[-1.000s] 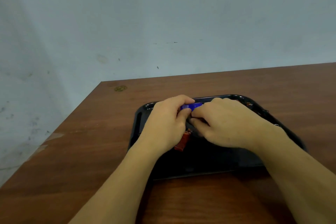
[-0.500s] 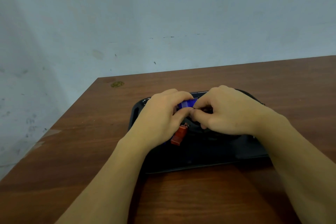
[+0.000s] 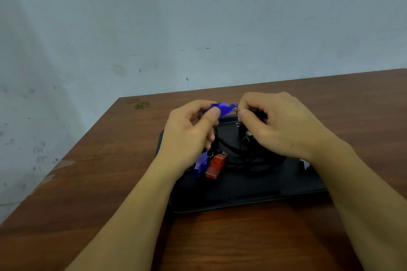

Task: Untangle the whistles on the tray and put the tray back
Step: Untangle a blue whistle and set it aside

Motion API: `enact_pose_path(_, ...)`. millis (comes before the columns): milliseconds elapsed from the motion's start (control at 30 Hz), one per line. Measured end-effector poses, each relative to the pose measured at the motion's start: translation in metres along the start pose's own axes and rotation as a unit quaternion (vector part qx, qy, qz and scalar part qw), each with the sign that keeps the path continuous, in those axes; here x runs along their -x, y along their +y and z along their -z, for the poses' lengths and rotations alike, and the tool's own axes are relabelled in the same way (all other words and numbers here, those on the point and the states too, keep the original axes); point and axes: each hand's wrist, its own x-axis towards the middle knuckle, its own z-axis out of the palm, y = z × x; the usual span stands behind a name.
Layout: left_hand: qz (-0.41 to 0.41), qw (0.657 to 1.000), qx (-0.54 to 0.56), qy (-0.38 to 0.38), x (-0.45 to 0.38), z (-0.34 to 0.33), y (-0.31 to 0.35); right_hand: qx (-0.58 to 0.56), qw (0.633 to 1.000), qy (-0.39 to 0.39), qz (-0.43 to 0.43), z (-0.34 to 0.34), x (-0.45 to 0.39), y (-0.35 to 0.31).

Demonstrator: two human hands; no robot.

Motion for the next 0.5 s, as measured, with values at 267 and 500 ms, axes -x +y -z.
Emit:
enact_pose_path(267, 0.253, 0.892, 0.374, -0.007, -0.001, -0.004, 0.011, 0.097, 0.994, -0.027, 0.036, -0.024, 0.002, -0.024)
enact_pose_path(500, 0.268, 0.838, 0.471, 0.061, 0.000, -0.006, 0.010, 0.161, 0.987, -0.026, 0.007, -0.040, -0.001, -0.020)
